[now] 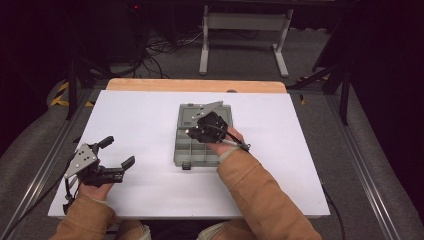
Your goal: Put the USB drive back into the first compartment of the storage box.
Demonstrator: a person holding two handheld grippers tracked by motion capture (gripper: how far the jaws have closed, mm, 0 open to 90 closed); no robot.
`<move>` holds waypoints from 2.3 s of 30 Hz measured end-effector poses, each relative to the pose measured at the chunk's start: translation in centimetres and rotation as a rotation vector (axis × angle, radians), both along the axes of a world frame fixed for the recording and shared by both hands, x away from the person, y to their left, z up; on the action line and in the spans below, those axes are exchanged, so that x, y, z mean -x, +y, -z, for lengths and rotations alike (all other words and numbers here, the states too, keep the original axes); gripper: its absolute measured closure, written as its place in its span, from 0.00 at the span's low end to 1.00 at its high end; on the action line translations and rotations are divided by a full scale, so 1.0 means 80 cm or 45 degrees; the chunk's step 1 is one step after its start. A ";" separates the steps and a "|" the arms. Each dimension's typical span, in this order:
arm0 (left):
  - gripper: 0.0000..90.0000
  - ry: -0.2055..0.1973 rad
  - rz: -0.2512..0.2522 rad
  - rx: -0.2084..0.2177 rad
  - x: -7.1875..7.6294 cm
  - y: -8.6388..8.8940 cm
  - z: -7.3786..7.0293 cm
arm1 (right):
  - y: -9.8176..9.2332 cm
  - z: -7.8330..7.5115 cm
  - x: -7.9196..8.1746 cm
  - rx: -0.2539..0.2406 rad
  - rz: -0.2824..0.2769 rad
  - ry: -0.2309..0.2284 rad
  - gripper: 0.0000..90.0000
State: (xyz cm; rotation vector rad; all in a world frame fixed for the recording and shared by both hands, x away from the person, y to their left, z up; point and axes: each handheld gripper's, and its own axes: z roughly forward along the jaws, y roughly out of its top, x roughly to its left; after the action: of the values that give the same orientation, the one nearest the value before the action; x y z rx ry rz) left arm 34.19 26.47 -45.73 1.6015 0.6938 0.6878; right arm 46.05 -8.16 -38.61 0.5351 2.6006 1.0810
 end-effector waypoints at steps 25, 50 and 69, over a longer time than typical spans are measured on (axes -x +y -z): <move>0.02 0.000 -0.001 0.006 0.000 0.001 0.001 | 0.019 0.027 -0.030 -0.010 0.042 0.032 0.88; 0.02 0.004 0.002 0.005 -0.001 0.001 0.001 | 0.031 0.056 -0.047 0.020 0.053 0.096 0.88; 0.02 0.008 0.002 0.003 -0.001 0.001 0.001 | 0.036 0.064 -0.048 0.055 0.046 0.112 0.87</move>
State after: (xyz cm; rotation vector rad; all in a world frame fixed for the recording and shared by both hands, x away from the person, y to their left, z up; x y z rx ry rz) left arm 34.26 26.55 -45.80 1.6025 0.6974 0.6809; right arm 49.91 -5.25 -43.76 0.6307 2.6723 1.0094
